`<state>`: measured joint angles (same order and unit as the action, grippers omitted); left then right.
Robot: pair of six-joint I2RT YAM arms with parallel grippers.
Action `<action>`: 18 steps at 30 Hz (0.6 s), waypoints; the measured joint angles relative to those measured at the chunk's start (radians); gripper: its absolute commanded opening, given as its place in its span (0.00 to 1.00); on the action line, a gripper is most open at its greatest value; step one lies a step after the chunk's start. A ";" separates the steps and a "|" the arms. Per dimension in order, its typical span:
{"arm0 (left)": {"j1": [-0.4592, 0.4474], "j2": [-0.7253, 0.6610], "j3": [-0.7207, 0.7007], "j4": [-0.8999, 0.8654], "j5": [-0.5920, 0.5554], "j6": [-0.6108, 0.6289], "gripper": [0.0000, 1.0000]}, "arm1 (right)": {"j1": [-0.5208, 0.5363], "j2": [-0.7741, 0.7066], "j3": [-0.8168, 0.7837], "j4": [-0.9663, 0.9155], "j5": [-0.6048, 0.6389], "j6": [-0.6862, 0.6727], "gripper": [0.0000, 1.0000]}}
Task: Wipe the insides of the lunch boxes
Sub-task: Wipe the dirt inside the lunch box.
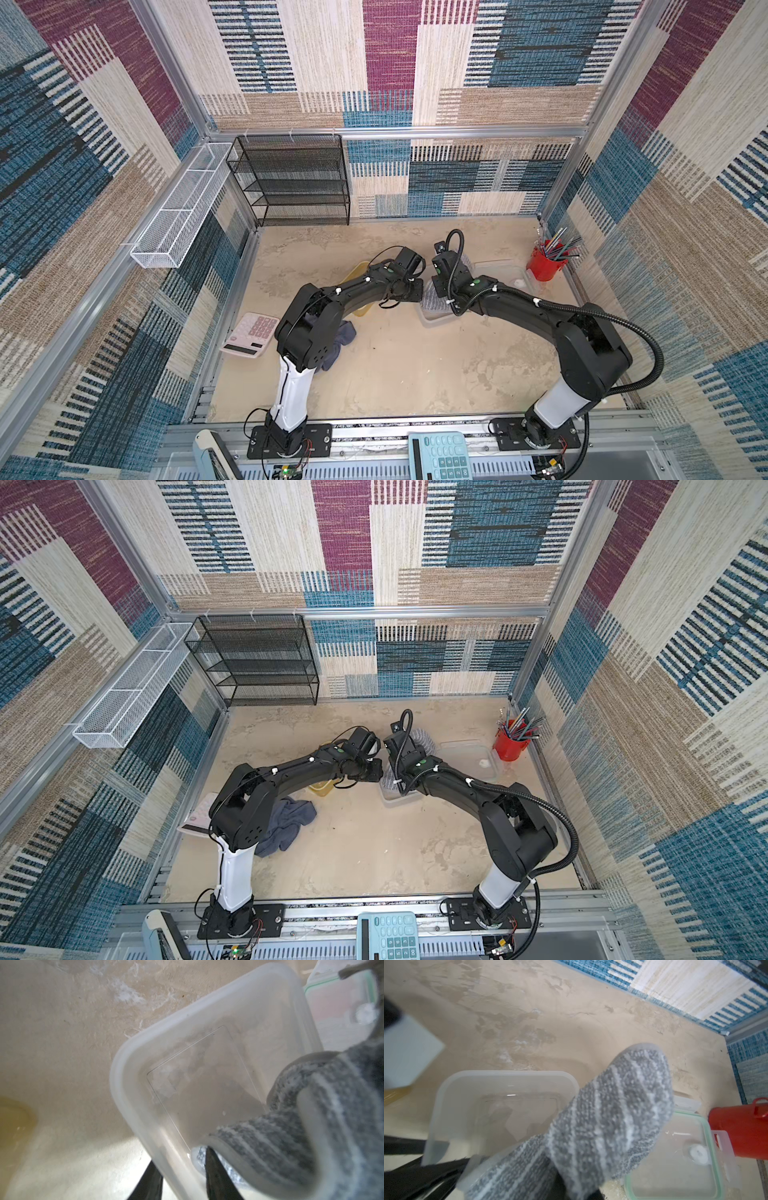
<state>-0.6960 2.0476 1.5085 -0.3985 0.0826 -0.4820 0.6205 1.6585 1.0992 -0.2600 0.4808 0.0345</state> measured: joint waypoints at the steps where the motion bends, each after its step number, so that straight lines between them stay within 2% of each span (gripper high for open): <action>1: 0.000 0.000 0.001 -0.010 -0.001 0.015 0.27 | 0.012 0.016 0.011 0.000 0.005 -0.021 0.00; 4: 0.000 0.000 0.003 -0.027 -0.008 0.041 0.21 | 0.029 0.098 0.056 -0.018 0.038 -0.074 0.00; 12: 0.034 -0.022 -0.045 -0.063 0.029 0.082 0.18 | 0.029 0.257 0.141 0.032 0.137 -0.129 0.00; 18: 0.040 -0.081 -0.109 -0.048 0.001 0.080 0.18 | 0.011 0.281 0.146 0.061 0.105 -0.106 0.02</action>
<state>-0.6563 1.9667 1.3991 -0.4469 0.0837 -0.4023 0.6315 1.9392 1.2453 -0.1993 0.5861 -0.0711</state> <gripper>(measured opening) 0.183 0.072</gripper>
